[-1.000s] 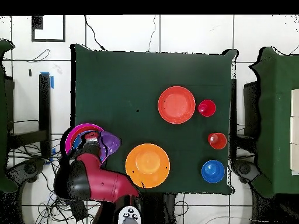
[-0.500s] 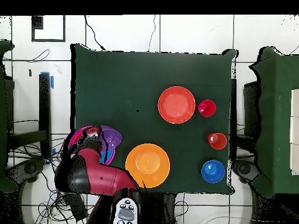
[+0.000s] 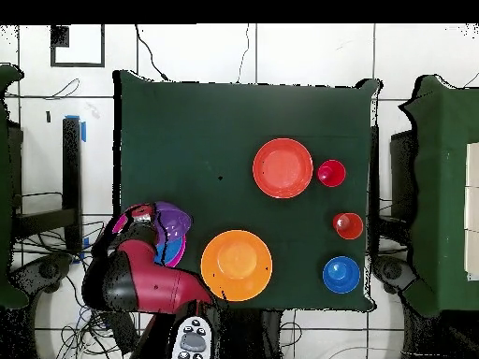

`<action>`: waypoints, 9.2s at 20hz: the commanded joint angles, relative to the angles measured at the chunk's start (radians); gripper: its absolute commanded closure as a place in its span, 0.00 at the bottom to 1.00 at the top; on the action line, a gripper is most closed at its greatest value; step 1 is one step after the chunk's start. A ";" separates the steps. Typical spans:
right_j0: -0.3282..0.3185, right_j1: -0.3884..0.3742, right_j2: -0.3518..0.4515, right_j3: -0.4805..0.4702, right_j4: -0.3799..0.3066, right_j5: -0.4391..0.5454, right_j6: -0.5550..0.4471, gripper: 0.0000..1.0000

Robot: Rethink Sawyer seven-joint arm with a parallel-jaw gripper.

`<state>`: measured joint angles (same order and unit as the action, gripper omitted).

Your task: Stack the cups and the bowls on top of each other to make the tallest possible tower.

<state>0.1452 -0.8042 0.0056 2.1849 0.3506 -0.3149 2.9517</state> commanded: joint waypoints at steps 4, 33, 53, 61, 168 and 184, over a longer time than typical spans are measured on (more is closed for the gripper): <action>-0.009 -0.084 0.081 0.136 -0.035 0.058 0.169 1.00; 0.054 -0.022 -0.001 0.194 0.031 0.133 0.129 1.00; 0.138 0.144 -0.040 0.170 0.198 0.163 0.147 1.00; 0.254 0.151 -0.149 0.137 0.282 0.241 0.091 0.00; -0.805 -0.465 0.609 0.455 -0.587 0.022 -0.042 0.00; -0.624 -0.089 0.404 0.301 -0.629 -0.381 -0.174 0.00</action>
<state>-0.5391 -1.0838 0.4783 2.5578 -0.2082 -0.6036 2.7044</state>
